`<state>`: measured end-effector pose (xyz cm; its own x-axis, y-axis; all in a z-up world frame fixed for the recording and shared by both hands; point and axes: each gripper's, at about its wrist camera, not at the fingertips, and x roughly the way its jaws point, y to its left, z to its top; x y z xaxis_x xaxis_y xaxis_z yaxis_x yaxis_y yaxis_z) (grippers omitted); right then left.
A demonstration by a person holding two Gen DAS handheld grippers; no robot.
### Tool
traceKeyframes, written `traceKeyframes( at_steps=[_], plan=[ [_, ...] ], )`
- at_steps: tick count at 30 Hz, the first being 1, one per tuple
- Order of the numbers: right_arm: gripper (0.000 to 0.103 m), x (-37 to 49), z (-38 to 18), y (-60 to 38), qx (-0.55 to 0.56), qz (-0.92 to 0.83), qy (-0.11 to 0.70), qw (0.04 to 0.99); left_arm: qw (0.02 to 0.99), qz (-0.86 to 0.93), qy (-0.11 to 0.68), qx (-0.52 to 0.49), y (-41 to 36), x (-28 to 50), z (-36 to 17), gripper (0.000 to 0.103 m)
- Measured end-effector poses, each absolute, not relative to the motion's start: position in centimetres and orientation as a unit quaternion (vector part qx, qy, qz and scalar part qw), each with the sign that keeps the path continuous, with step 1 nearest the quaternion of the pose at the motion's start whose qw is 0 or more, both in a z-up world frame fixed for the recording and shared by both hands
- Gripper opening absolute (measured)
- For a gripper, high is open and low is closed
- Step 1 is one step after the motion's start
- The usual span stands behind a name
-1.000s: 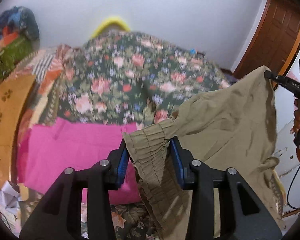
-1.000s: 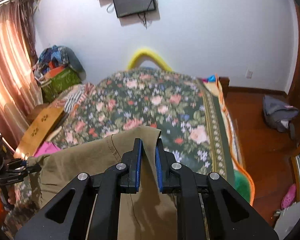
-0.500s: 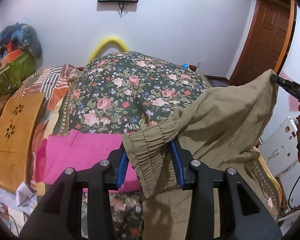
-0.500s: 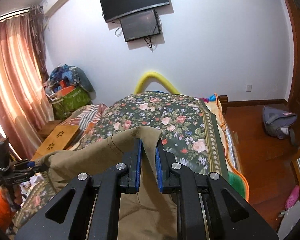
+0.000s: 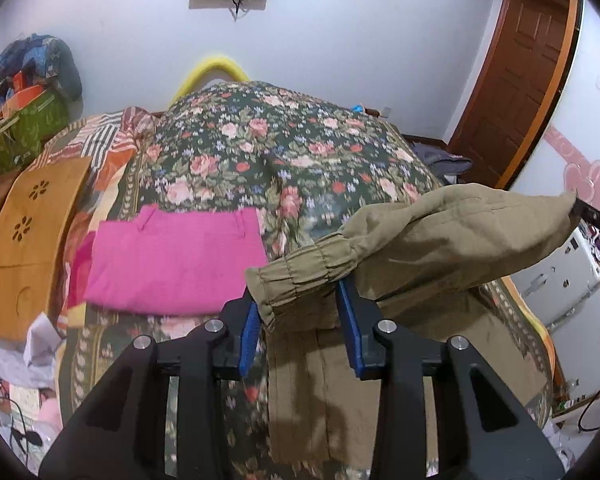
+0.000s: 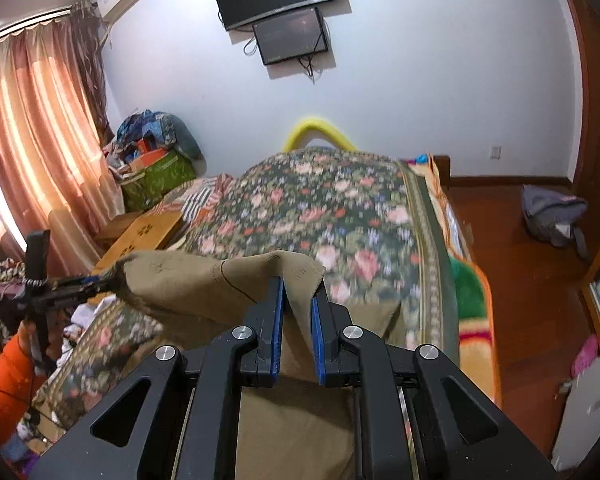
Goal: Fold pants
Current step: 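Lift the waistband with the left gripper while the right gripper holds the pant leg, then lay the pants down folded and open both grippers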
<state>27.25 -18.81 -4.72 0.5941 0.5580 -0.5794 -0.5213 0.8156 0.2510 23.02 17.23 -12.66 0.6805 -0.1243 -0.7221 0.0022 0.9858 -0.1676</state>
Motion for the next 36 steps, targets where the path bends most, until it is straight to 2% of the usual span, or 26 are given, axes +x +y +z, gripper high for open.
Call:
traceKeyframes(
  at_steps=[3, 5, 10, 25, 30, 36],
  plan=[
    [0.012, 25.2, -5.8, -19.4, 0.033, 0.3, 0.343, 0.89, 0.91, -0.039, 0.404, -0.078, 16.9, 21.2, -13.5, 0.034],
    [0.012, 24.0, -6.5, -19.7, 0.036, 0.3, 0.35, 0.887, 0.907, -0.038, 0.412, -0.077, 16.7, 20.2, -14.2, 0.027],
    [0.012, 21.3, -8.8, -20.6, 0.045, 0.298, 0.373, 0.877, 0.897, -0.042, 0.432, -0.084, 16.6, 17.8, -16.3, 0.022],
    [0.012, 16.4, -14.6, -21.0, 0.02, 0.286, 0.432, 0.855, 0.861, -0.029, 0.493, -0.122, 17.4, 13.3, -23.2, 0.022],
    [0.013, 16.0, -16.3, -21.0, 0.01, 0.279, 0.449, 0.849, 0.856, -0.008, 0.502, -0.12, 18.0, 12.7, -23.7, 0.022],
    [0.018, 15.7, -16.7, -21.8, -0.004, 0.264, 0.466, 0.845, 0.875, 0.015, 0.473, -0.104, 18.5, 12.2, -20.8, 0.022]
  ],
)
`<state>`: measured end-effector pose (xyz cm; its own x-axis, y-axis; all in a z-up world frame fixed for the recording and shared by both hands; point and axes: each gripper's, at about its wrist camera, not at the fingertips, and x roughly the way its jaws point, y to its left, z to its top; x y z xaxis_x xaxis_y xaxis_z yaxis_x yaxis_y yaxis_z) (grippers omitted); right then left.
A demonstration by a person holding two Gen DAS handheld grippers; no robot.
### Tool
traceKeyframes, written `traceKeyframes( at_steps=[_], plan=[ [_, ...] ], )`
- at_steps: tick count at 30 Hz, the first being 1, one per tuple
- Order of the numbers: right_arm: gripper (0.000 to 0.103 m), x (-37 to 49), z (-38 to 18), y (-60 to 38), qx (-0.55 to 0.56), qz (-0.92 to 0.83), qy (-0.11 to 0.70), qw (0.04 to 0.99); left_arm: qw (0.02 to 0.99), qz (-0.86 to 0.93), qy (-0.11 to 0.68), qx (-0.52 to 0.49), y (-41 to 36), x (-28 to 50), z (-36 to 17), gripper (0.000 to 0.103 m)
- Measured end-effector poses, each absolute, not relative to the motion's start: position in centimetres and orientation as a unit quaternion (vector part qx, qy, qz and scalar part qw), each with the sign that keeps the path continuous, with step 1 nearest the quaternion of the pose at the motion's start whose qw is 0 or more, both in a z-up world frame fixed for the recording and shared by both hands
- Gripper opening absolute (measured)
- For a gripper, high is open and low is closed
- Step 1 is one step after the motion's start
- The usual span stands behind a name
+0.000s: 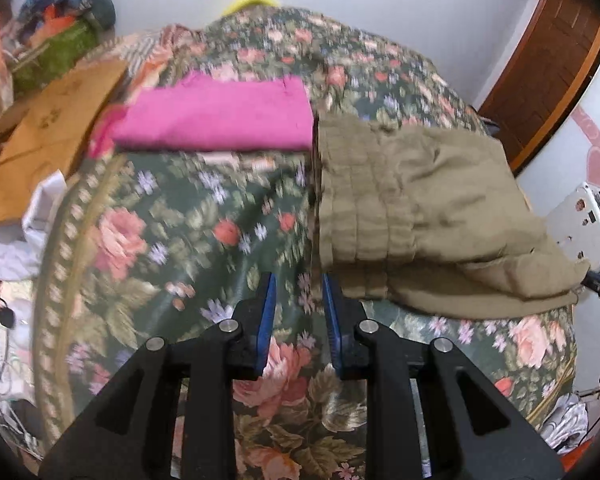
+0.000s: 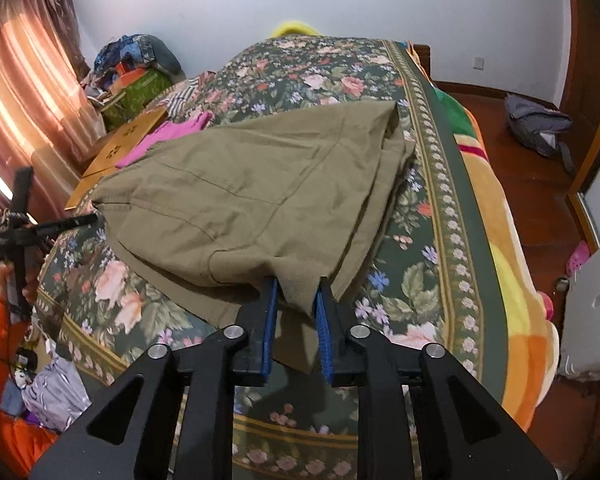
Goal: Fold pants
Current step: 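Lay the pants down folded and open both grippers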
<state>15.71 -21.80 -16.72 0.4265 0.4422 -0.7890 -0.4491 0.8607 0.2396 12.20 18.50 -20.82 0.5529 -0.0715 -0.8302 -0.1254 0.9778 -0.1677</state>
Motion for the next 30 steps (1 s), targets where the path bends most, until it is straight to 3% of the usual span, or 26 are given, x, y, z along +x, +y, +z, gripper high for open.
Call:
traceKeyframes(
  at_steps=[12, 16, 21, 30],
  plan=[
    [0.02, 15.4, -14.7, -24.5, 0.013, 0.233, 0.474, 0.849, 0.904, -0.036, 0.422, -0.059, 12.9, 15.6, -15.1, 0.026],
    [0.033, 16.0, -12.6, -23.4, 0.018, 0.252, 0.435, 0.864, 0.899, -0.054, 0.433, -0.039, 9.8, 17.2, -16.1, 0.026],
    [0.033, 17.1, -13.5, -20.5, 0.01, 0.277, 0.427, 0.861, 0.884, -0.07, 0.461, -0.042, 7.9, 17.5, -18.7, 0.026],
    [0.033, 17.0, -19.2, -19.0, 0.007, 0.284, 0.495, 0.821, 0.876, -0.071, 0.474, -0.05, 7.8, 16.0, -22.4, 0.032]
  ],
)
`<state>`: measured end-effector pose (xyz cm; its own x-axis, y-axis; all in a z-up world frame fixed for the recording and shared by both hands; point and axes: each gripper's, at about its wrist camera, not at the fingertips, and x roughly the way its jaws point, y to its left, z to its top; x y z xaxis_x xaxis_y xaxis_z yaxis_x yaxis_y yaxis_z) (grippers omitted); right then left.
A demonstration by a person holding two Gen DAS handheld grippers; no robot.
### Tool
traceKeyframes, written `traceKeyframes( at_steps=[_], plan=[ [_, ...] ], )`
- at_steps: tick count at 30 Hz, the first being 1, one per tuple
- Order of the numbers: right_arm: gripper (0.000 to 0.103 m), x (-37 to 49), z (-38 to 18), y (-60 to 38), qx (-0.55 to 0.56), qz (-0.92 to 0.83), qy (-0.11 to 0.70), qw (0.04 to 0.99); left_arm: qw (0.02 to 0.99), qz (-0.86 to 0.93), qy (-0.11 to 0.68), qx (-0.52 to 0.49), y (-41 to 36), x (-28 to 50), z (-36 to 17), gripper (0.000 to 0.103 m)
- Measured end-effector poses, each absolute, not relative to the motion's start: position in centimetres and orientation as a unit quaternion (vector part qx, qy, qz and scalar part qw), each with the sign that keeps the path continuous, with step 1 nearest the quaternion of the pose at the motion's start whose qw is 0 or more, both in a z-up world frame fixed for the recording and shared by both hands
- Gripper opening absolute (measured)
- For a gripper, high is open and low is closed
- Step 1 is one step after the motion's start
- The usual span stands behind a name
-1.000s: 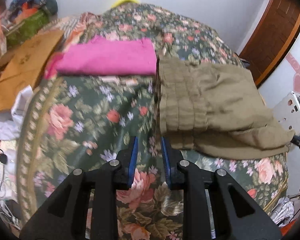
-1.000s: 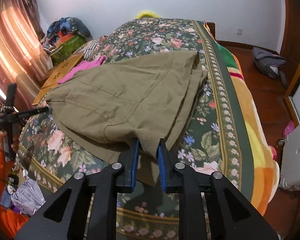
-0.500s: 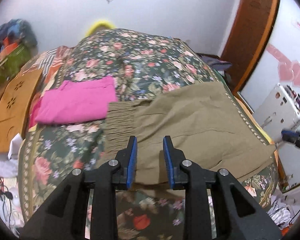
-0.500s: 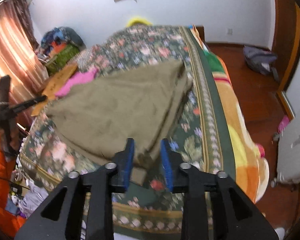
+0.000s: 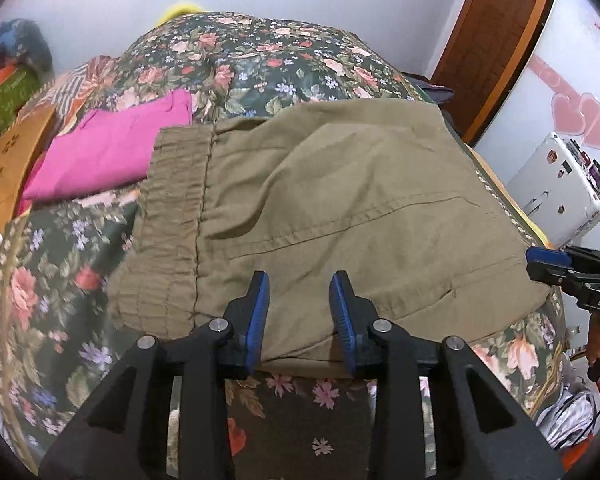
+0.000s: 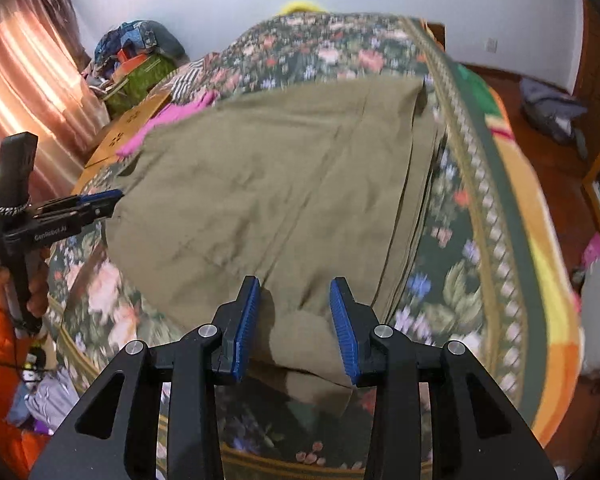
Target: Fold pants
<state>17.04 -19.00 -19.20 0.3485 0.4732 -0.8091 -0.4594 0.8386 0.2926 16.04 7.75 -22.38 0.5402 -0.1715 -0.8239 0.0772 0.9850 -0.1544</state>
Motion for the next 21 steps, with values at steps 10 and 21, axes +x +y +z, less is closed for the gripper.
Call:
traceKeyframes(
  at_steps=[10, 21],
  plan=[
    [0.033, 16.7, -18.3, -21.0, 0.001, 0.265, 0.505, 0.821, 0.883, -0.061, 0.464, -0.041, 8.9, 15.8, -19.9, 0.043],
    [0.04, 21.4, -13.8, -22.7, -0.009, 0.229, 0.438, 0.869, 0.906, 0.012, 0.42, -0.053, 14.9, 20.9, -15.3, 0.061]
  ],
)
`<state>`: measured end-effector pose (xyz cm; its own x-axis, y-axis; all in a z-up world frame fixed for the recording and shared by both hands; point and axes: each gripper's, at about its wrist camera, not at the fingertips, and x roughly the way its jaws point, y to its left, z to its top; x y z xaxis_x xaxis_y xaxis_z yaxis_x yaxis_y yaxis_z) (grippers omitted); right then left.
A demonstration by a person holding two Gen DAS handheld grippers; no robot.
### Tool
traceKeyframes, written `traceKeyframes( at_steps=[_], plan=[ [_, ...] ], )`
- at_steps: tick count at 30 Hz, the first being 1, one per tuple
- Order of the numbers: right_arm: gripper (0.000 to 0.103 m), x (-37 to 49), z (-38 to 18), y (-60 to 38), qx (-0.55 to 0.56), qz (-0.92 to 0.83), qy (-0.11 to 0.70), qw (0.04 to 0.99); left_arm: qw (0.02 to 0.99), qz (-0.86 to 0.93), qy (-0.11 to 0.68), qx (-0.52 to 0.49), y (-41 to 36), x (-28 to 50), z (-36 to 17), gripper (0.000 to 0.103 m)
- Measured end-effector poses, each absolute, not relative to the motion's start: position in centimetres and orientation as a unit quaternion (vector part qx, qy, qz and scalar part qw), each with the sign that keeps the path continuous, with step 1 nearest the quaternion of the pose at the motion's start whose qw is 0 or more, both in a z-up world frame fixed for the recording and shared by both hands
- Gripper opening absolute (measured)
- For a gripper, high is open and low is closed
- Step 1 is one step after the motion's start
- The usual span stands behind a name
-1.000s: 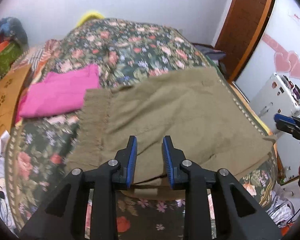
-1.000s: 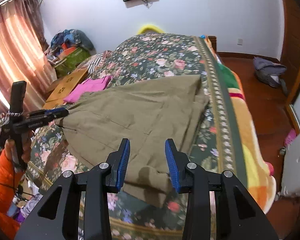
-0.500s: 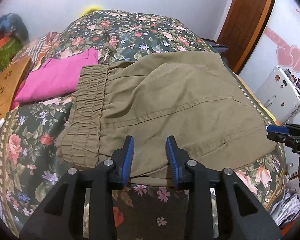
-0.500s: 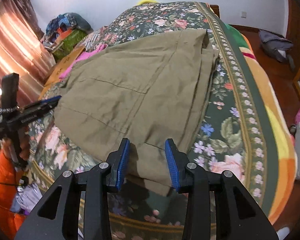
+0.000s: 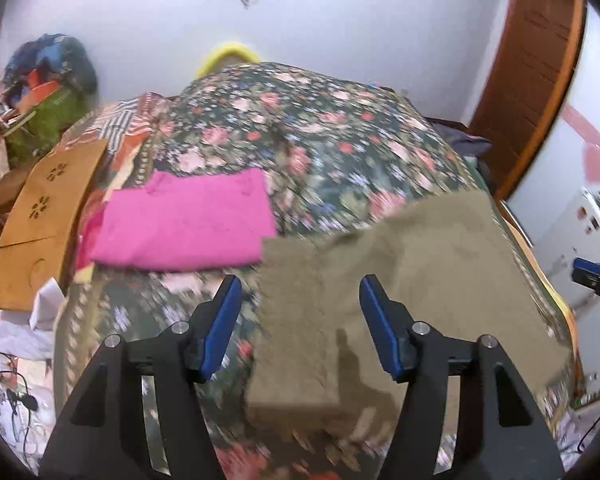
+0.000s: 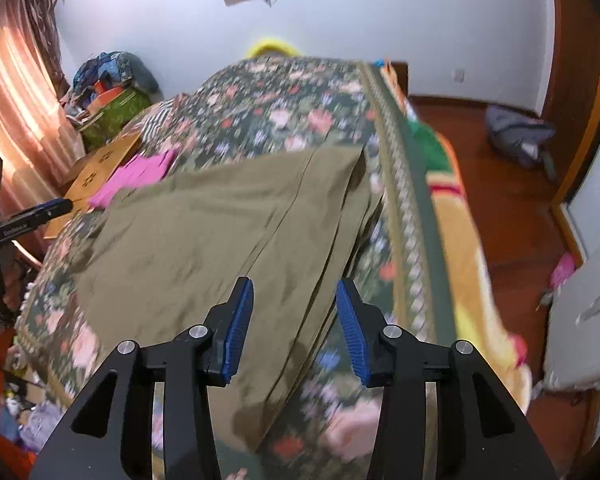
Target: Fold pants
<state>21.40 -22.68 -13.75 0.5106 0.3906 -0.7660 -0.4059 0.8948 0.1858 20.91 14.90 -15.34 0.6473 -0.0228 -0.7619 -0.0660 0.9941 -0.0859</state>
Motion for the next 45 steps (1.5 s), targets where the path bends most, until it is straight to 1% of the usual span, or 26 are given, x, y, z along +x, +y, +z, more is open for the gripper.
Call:
traceKeyframes(
  at_steps=[4, 10, 15, 19, 22, 29, 32, 33, 34, 35, 36, 37, 38, 39, 41, 42, 45],
  plan=[
    [0.042, 24.0, -12.8, -22.6, -0.018, 0.222, 0.419, 0.88, 0.9, 0.02, 0.431, -0.059, 16.6, 23.9, -16.1, 0.061],
    [0.045, 28.4, -13.2, -22.2, -0.017, 0.214, 0.415, 0.884, 0.884, 0.008, 0.456, -0.104, 18.4, 27.9, -18.6, 0.061],
    [0.045, 32.2, -15.2, -21.1, -0.006, 0.214, 0.431, 0.876, 0.868, 0.001, 0.483, -0.114, 18.7, 29.8, -21.2, 0.061],
    [0.045, 35.0, -17.9, -20.5, 0.002, 0.217, 0.454, 0.864, 0.856, -0.002, 0.504, -0.113, 18.6, 30.8, -23.3, 0.061],
    [0.045, 36.7, -19.4, -20.3, 0.009, 0.22, 0.471, 0.854, 0.855, -0.009, 0.506, -0.117, 18.6, 31.0, -23.9, 0.061],
    [0.045, 39.5, -22.2, -20.7, 0.043, 0.236, 0.506, 0.828, 0.838, -0.025, 0.517, -0.172, 19.7, 31.4, -25.0, 0.06],
    [0.045, 39.9, -22.2, -20.7, 0.048, 0.244, 0.502, 0.828, 0.833, -0.038, 0.518, -0.19, 19.7, 31.5, -25.3, 0.049],
    [0.045, 40.1, -22.3, -20.6, 0.046, 0.246, 0.503, 0.827, 0.832, -0.043, 0.518, -0.191, 19.5, 31.5, -25.3, 0.043],
    [0.045, 40.3, -22.4, -20.5, 0.046, 0.249, 0.505, 0.826, 0.834, -0.041, 0.518, -0.187, 19.3, 31.5, -25.3, 0.043],
    [0.039, 40.4, -22.5, -20.4, 0.045, 0.252, 0.506, 0.824, 0.837, -0.038, 0.516, -0.18, 19.1, 31.5, -25.1, 0.042],
    [0.034, 40.4, -22.6, -20.2, 0.044, 0.256, 0.507, 0.822, 0.841, -0.033, 0.513, -0.172, 18.8, 31.5, -25.0, 0.035],
    [0.027, 40.3, -22.5, -20.0, 0.042, 0.263, 0.505, 0.821, 0.844, -0.025, 0.511, -0.161, 18.7, 31.4, -24.7, 0.032],
    [0.023, 40.3, -22.3, -19.8, 0.04, 0.264, 0.502, 0.823, 0.847, -0.022, 0.508, -0.155, 18.6, 31.3, -24.5, 0.031],
    [0.016, 40.2, -22.2, -19.6, 0.038, 0.266, 0.498, 0.825, 0.85, -0.019, 0.504, -0.151, 18.5, 31.2, -24.3, 0.029],
    [0.011, 39.7, -21.7, -19.1, 0.027, 0.264, 0.485, 0.833, 0.855, -0.015, 0.499, -0.14, 18.5, 30.9, -23.8, 0.025],
    [0.01, 39.5, -21.4, -18.8, 0.017, 0.262, 0.479, 0.838, 0.858, -0.014, 0.495, -0.136, 18.4, 30.7, -23.5, 0.023],
    [0.008, 38.5, -20.6, -17.9, -0.023, 0.25, 0.453, 0.856, 0.866, -0.013, 0.484, -0.126, 18.4, 30.0, -22.7, 0.021]
  ],
)
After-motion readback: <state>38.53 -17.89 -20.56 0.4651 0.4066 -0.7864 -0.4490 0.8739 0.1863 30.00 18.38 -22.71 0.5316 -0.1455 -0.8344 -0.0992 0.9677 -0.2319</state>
